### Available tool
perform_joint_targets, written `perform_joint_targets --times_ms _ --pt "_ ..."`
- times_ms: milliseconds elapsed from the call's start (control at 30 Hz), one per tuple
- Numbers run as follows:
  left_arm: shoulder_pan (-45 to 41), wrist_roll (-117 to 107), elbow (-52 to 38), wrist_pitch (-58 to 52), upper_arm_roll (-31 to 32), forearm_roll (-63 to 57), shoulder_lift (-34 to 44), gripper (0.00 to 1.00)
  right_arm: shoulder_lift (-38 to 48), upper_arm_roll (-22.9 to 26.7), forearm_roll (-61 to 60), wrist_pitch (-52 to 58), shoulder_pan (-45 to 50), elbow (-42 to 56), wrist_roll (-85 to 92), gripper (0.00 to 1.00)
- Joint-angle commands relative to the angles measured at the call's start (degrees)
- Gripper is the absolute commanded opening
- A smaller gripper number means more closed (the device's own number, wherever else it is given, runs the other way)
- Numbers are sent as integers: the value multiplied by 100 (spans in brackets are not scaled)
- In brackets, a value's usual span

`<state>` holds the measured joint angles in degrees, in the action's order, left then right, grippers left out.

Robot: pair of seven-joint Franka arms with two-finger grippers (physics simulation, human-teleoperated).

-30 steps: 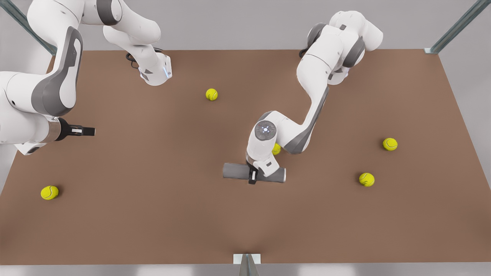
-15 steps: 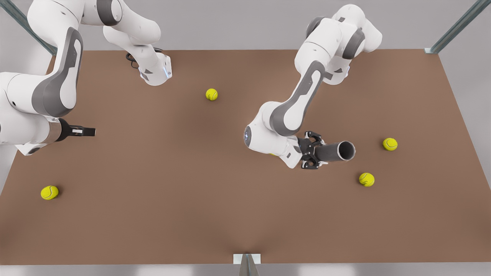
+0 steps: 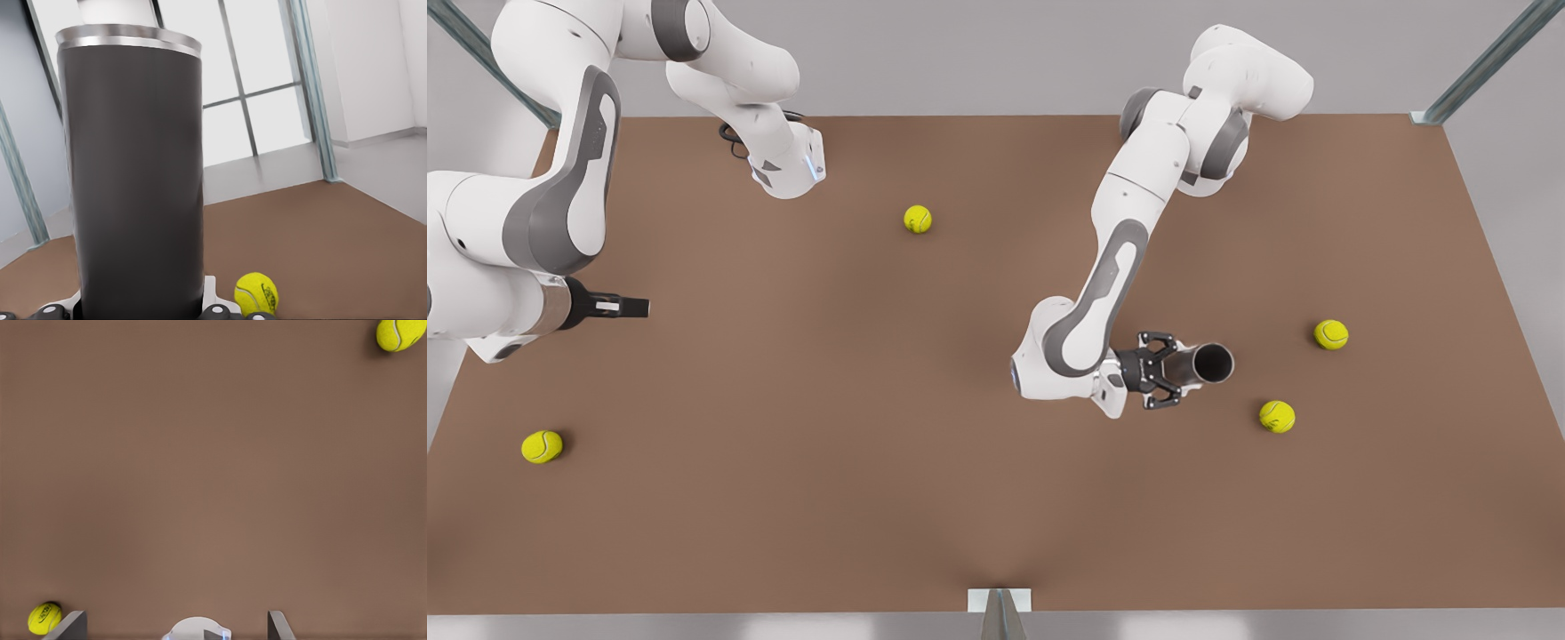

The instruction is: Put the tennis tube upright

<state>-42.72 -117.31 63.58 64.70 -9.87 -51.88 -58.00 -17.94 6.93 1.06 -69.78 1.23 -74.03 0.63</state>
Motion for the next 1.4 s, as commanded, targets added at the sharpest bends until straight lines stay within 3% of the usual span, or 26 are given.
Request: perform_joint_targets --times_ms 0,100,567,633,700,1233,1267,1367 --pt "1 -2068 5 570 -7 -129 -1 70 2 2 -9 0 0 2 -2 100" --pt "1 -2121 5 535 -7 -586 -89 70 -7 2 -9 0 9 2 -2 100" --pt "53 -2375 128 518 -7 -569 -520 71 -42 2 -80 -44 0 -15 -2 100" --pt "53 -2367 128 518 -7 -569 -546 77 -51 2 -80 -44 0 -15 -2 100" --pt "53 -2367 128 509 -7 -560 -546 100 -60 2 -88 -44 0 -7 -2 100" --pt "27 -1963 102 342 11 -534 -458 100 -69 2 -88 -44 -9 -7 7 100" --pt "9 -1515 102 219 55 -507 -222 100 -69 2 -88 -44 -9 2 7 100" --pt "18 2333 58 87 90 617 1589 100 -69 2 -88 -44 -9 -7 7 100"
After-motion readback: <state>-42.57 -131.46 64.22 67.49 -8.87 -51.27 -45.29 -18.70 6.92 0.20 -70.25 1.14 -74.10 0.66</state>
